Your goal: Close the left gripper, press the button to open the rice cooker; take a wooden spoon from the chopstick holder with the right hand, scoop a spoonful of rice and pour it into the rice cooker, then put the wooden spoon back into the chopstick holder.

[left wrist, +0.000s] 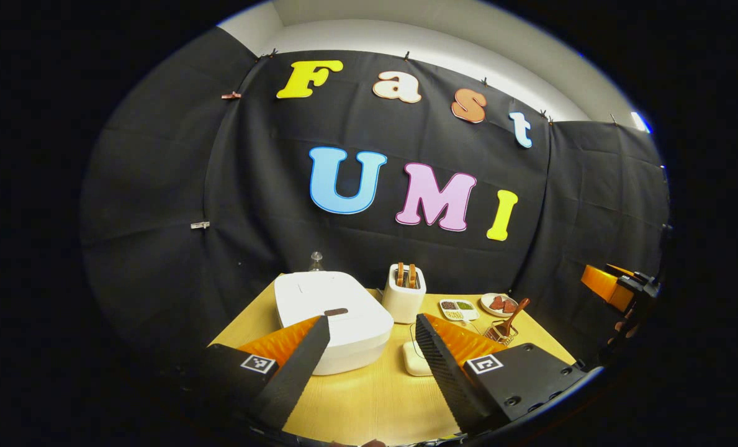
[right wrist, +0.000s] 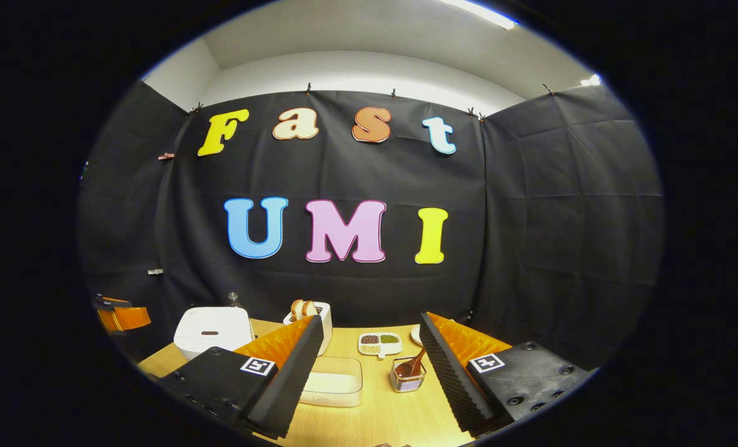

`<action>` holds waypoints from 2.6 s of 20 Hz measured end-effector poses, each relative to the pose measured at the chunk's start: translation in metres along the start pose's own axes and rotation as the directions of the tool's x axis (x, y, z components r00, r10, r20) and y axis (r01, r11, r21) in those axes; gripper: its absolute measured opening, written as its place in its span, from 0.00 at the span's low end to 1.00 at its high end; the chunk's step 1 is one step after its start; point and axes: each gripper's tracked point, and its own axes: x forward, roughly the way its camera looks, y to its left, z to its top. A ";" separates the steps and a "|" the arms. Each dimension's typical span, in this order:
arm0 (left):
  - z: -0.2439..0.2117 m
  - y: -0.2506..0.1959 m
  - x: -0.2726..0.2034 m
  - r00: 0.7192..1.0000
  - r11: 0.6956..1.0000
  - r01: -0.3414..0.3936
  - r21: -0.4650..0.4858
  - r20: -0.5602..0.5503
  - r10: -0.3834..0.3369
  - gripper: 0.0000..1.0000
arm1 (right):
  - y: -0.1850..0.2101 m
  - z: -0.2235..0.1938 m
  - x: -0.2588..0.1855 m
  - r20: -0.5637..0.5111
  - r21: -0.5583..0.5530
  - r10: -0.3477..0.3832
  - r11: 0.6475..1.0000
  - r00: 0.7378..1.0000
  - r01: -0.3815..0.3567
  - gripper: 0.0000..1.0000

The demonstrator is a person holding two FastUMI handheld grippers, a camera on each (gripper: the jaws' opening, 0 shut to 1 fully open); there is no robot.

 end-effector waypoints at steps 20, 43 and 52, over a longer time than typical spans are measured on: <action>-0.029 0.057 0.178 0.979 0.997 -0.069 -0.037 -0.195 0.061 0.08 | -0.073 -0.053 0.065 -0.117 0.049 -0.009 0.999 0.993 0.015 0.98; -0.061 0.072 0.223 0.953 0.974 -0.225 0.018 -0.204 0.224 0.07 | -0.126 -0.104 0.091 -0.216 0.074 0.014 0.997 0.976 0.002 0.97; 0.006 0.004 0.117 0.963 0.956 -0.257 -0.141 0.048 0.266 0.08 | -0.123 -0.125 0.127 -0.241 0.095 0.083 0.994 0.967 -0.061 0.98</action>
